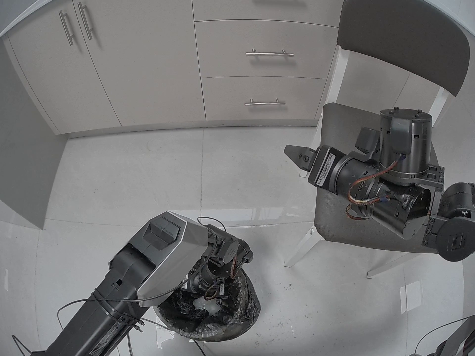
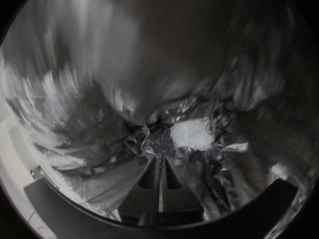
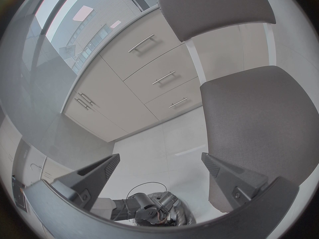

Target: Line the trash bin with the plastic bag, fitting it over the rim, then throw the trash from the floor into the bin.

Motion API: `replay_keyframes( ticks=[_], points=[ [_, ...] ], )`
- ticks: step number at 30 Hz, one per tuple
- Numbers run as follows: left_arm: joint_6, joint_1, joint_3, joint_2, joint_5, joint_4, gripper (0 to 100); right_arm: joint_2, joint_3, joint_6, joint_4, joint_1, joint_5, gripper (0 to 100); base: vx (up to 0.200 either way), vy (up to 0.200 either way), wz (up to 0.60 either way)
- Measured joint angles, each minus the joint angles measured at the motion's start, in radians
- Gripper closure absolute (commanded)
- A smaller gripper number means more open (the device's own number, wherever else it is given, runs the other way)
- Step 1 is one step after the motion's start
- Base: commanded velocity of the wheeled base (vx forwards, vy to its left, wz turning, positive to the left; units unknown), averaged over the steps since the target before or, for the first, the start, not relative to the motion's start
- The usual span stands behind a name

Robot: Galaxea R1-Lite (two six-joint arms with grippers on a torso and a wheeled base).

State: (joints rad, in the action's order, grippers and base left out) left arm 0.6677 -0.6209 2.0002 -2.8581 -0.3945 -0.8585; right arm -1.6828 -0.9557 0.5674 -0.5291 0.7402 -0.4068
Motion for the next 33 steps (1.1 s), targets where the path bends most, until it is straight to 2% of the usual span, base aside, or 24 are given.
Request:
replay_keyframes(
  ticks=[17,33],
  points=[
    [-0.007,0.002,0.000,0.087,0.000,-0.043,100,-0.005,-0.001,-0.003,0.000,0.001,0.005,0,0.000,0.000,0.00],
    [-0.006,-0.020,0.000,0.243,0.000,-0.204,100,0.013,0.015,-0.045,0.003,0.010,0.027,0,0.000,0.000,0.00]
  ],
)
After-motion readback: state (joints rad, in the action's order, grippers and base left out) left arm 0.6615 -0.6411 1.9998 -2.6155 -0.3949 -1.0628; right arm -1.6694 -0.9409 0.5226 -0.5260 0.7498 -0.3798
